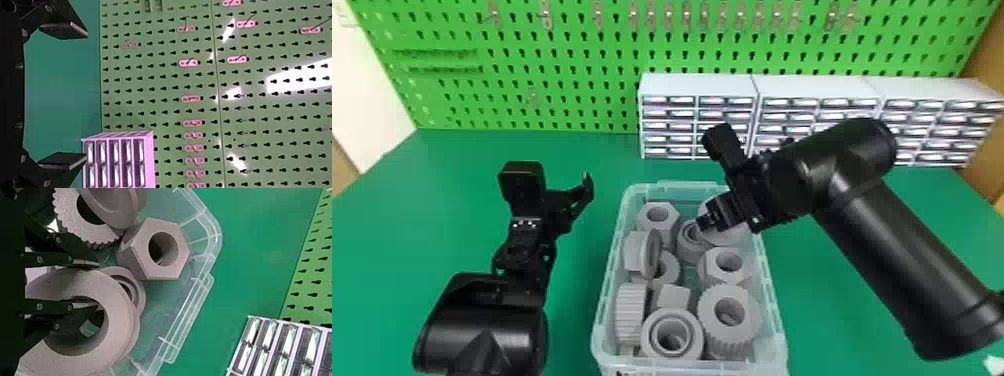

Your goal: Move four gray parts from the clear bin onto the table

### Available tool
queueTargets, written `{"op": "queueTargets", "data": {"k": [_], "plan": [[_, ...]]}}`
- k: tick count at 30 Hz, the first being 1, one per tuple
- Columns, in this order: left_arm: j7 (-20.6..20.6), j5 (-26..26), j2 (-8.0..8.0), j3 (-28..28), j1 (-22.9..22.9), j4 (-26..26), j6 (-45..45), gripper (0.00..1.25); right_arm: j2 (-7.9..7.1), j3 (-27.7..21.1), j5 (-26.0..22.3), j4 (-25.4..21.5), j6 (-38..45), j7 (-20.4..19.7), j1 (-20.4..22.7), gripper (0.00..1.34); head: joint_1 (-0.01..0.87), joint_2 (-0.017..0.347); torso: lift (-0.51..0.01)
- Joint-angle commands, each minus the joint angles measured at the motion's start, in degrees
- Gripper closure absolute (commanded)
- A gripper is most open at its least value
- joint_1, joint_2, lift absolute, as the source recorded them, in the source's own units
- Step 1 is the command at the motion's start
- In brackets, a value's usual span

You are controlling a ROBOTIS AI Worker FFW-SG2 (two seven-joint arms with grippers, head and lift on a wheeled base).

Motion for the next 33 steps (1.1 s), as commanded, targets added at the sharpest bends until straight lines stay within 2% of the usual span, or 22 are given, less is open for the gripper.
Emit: {"op": "queueTargets", "data": {"k": [1,12,22,33], "plan": [[0.0,0.0,0.10,0.1,0.1,0.0,0.0,0.18,-0.02,0.1,0.1,-1.1,1.0,0.0,-0.5,1.05,0.693,0.072,-0.052],[0.0,0.1,0.37,0.1,0.3,0.0,0.0,0.18,-0.02,-2.5,1.5,-8.0,4.6,0.0,-1.1,1.05,0.693,0.072,-0.052],[0.0,0.6,0.89,0.1,0.7,-0.1,0.0,0.18,-0.11,-7.5,3.2,-15.6,10.5,0.0,-1.2,1.05,0.693,0.072,-0.052],[0.0,0.6,1.16,0.3,1.1,-0.1,0.0,0.18,-0.38,-11.5,4.7,-19.9,13.6,0.0,0.1,1.05,0.693,0.072,-0.052]]}}
